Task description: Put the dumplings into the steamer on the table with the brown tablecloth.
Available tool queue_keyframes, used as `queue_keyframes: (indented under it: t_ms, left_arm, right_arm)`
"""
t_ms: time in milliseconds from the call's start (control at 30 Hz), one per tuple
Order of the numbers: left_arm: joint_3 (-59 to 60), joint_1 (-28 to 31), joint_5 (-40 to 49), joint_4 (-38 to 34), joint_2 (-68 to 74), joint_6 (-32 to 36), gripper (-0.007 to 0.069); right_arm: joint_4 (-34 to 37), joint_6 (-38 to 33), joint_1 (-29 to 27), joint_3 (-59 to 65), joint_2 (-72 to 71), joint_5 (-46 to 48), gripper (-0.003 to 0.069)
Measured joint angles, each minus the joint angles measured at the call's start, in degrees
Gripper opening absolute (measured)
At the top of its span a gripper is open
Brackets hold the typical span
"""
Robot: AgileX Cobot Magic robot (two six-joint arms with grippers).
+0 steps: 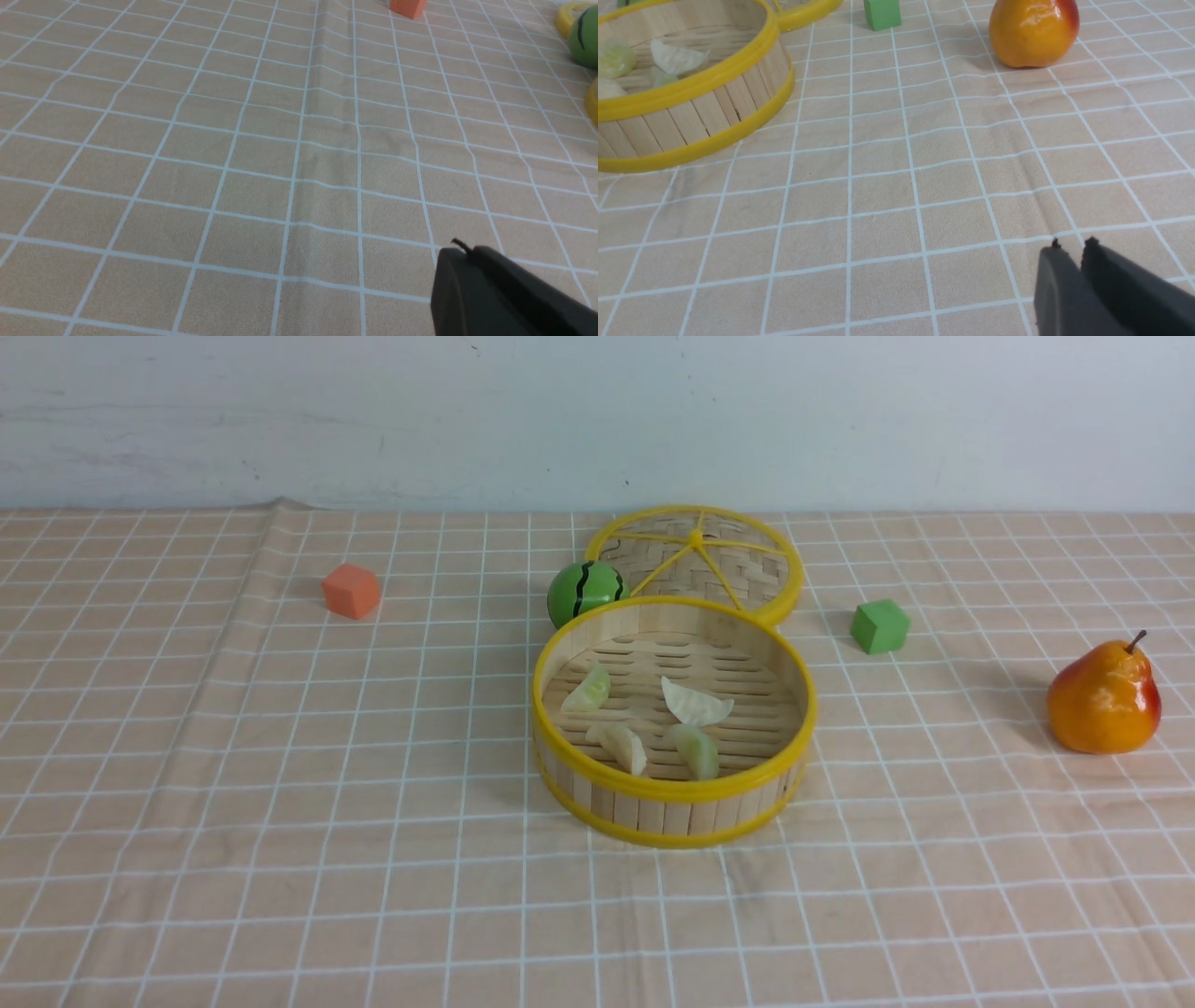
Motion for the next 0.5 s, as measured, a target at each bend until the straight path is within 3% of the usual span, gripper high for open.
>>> queue_keyframes:
  t_ms: [500]
  left_arm:
    - [0.0, 0.0, 0.0, 0.0, 0.0, 0.0, -0.0011]
  right_arm:
    - [0.0, 0.0, 0.0, 0.0, 0.0, 0.0, 0.0095]
